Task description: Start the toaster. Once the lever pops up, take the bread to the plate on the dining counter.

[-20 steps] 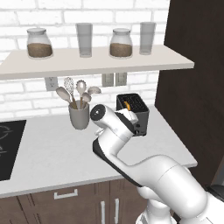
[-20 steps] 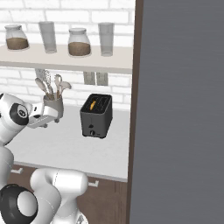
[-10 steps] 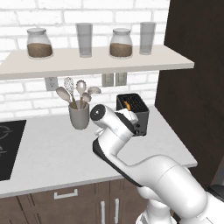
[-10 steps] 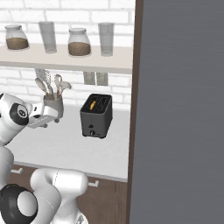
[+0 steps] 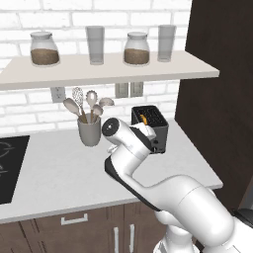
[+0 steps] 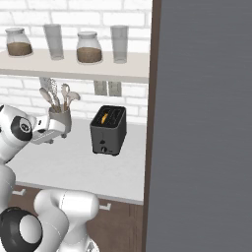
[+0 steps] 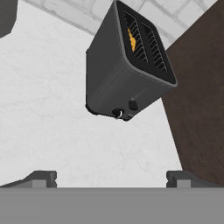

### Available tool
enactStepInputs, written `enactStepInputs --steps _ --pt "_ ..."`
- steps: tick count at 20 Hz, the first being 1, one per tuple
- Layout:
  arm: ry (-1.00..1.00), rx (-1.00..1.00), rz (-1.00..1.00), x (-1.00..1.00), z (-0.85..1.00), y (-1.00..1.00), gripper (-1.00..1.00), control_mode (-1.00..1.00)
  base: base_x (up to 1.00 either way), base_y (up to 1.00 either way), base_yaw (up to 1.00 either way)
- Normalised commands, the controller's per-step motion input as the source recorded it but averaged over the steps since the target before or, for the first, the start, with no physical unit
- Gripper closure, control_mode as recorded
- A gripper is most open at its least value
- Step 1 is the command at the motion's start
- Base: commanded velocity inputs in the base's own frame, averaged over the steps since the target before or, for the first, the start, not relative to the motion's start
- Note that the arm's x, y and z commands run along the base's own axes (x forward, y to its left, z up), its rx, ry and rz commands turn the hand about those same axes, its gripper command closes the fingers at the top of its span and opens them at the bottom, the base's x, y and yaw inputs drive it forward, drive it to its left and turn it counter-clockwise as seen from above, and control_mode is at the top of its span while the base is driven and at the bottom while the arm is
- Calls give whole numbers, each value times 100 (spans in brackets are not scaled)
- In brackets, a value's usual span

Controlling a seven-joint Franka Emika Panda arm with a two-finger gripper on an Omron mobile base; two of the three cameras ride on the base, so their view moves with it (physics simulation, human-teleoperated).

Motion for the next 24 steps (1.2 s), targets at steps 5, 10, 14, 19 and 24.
enactStepInputs --steps 5,10,14,19,24 --pt "0 0 0 0 0 0 -100 -100 0 0 0" --pt "0 0 0 0 0 0 -100 -100 0 0 0" --pt "0 0 0 0 0 0 -100 -100 0 0 0" --pt "0 0 0 0 0 0 -100 -100 0 0 0" --pt "0 0 0 0 0 0 -100 -100 0 0 0"
